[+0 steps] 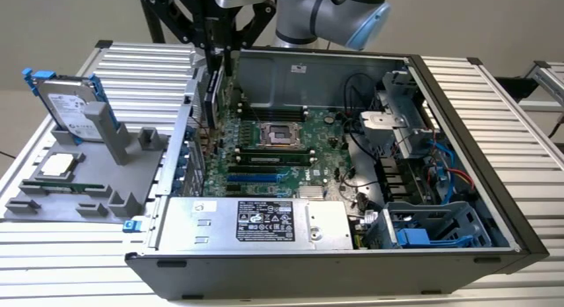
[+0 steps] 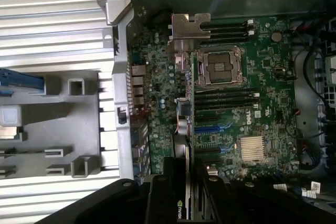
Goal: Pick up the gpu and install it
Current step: 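Pick up the gpu and move the gpu toward the slot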
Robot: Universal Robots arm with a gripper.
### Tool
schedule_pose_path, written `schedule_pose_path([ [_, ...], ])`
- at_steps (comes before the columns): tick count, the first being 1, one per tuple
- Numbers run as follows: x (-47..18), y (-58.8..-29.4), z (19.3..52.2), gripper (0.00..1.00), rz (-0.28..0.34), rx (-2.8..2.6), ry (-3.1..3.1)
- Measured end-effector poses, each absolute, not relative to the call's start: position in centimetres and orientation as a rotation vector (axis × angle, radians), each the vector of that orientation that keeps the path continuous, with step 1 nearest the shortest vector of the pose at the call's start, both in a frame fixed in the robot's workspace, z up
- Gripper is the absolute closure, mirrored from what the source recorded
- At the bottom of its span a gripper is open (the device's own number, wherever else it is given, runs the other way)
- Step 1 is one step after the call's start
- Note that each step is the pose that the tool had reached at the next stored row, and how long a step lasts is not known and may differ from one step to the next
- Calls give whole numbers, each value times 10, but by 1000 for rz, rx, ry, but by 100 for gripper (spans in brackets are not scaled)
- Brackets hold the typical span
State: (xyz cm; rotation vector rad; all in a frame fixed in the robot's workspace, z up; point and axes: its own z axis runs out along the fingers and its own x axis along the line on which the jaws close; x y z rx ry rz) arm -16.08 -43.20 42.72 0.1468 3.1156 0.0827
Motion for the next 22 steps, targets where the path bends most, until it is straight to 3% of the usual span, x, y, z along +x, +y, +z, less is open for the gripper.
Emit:
schedule_pose_path([
  [22, -160, -432, 427, 100, 83, 147, 3116],
])
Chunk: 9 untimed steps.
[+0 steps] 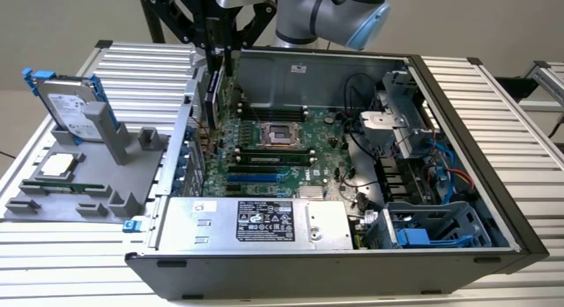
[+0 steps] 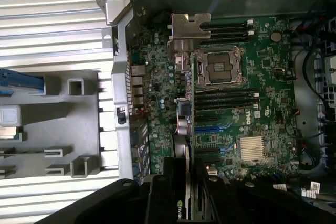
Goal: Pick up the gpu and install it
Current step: 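Pick up the gpu and move the gpu toward the slot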
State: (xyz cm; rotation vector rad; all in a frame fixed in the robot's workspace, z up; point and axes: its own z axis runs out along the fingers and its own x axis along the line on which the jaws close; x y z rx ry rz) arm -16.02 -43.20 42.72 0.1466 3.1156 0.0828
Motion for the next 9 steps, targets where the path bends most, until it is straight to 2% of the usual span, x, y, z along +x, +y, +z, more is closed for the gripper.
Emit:
schedule_pose_path([
  [9, -159, -432, 427, 100, 83, 146, 3116],
])
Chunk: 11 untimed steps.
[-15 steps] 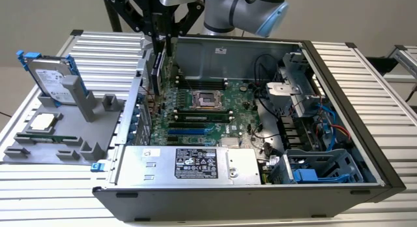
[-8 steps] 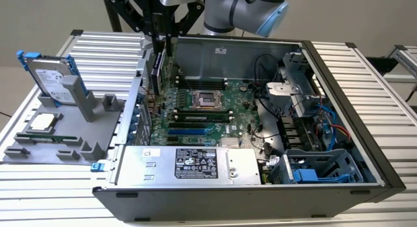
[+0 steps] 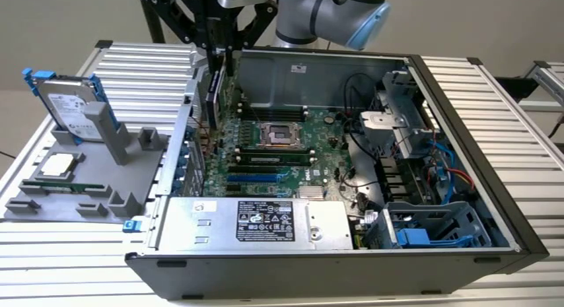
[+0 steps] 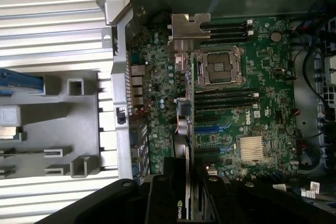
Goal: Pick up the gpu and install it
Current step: 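Pick up the gpu and move the gpu toward the slot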
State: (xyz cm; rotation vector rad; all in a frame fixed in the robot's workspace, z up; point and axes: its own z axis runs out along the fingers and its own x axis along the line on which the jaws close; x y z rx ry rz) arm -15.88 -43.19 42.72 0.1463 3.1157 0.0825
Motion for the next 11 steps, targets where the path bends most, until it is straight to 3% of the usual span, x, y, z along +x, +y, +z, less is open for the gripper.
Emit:
schedule_pose_path([
  [11, -138, -432, 427, 100, 83, 147, 3116],
])
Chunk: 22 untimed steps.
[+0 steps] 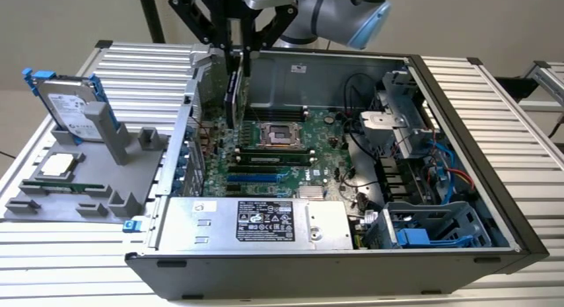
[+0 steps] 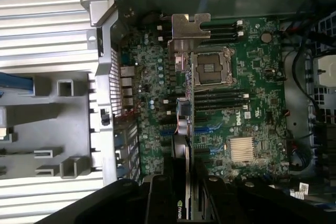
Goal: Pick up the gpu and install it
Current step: 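Pick up the gpu and move the gpu toward the slot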
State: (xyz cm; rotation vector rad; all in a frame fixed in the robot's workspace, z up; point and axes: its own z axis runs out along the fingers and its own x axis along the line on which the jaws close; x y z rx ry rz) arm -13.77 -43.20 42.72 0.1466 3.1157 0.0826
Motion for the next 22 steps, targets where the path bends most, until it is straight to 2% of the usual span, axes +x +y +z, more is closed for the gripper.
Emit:
schedule_pose_path([
  [22, -103, -432, 427, 100, 83, 147, 3116],
])
